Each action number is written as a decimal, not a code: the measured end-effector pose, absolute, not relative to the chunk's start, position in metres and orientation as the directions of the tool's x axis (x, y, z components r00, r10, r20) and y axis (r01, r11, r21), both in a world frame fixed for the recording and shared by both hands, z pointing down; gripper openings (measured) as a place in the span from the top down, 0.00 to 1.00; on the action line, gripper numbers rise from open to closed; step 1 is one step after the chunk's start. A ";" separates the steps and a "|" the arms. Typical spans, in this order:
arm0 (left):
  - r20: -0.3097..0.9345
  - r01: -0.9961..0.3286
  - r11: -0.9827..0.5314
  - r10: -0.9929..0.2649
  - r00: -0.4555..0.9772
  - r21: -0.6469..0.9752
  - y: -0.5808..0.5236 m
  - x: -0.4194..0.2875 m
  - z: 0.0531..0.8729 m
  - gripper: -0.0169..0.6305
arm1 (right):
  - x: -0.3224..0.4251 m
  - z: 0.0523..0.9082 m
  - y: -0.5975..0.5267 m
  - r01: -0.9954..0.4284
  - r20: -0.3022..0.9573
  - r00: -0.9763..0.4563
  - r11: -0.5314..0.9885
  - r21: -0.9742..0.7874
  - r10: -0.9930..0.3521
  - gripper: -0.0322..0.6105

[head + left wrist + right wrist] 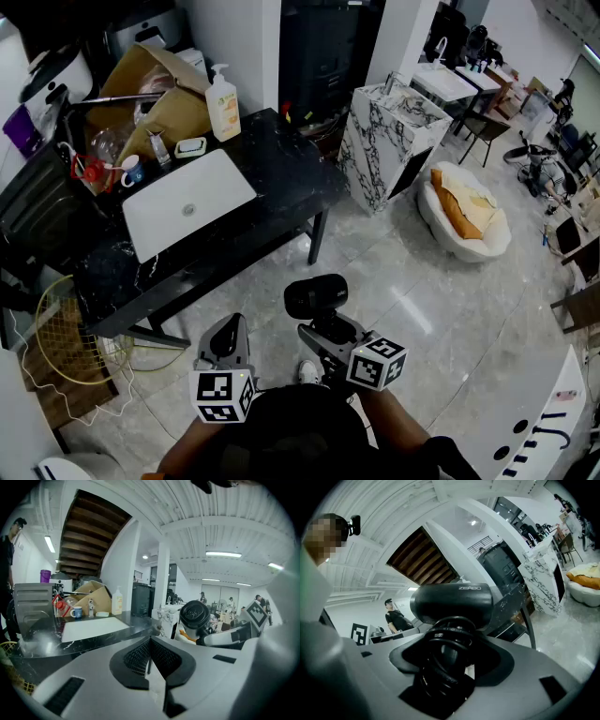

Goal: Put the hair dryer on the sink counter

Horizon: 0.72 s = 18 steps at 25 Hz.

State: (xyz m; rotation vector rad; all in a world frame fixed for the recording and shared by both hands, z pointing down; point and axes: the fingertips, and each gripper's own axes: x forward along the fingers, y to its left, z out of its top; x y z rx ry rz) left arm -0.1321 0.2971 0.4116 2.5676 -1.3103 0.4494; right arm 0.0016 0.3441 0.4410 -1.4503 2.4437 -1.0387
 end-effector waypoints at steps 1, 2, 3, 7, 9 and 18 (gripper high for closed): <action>0.368 -0.816 -0.575 -0.747 0.553 0.058 0.297 -0.130 0.412 0.96 | 0.004 0.442 0.344 -0.733 0.235 -0.535 0.307 -0.607 -0.811 0.48; 0.368 -0.817 -0.574 -0.749 0.551 0.057 0.297 -0.128 0.412 0.96 | 0.006 0.442 0.343 -0.733 0.235 -0.535 0.308 -0.606 -0.811 0.48; 0.369 -0.818 -0.572 -0.750 0.549 0.056 0.296 -0.126 0.412 0.96 | 0.009 0.442 0.343 -0.733 0.236 -0.536 0.309 -0.605 -0.811 0.48; 0.370 -0.825 -0.564 -0.757 0.538 0.046 0.294 -0.119 0.413 0.96 | 0.016 0.444 0.339 -0.729 0.231 -0.545 0.319 -0.606 -0.806 0.48; 0.370 -0.828 -0.560 -0.761 0.533 0.041 0.292 -0.114 0.413 0.96 | 0.020 0.445 0.336 -0.725 0.227 -0.551 0.326 -0.607 -0.803 0.48; 0.370 -0.842 -0.539 -0.779 0.507 0.018 0.276 -0.088 0.416 0.96 | 0.045 0.455 0.315 -0.722 0.231 -0.572 0.350 -0.597 -0.787 0.48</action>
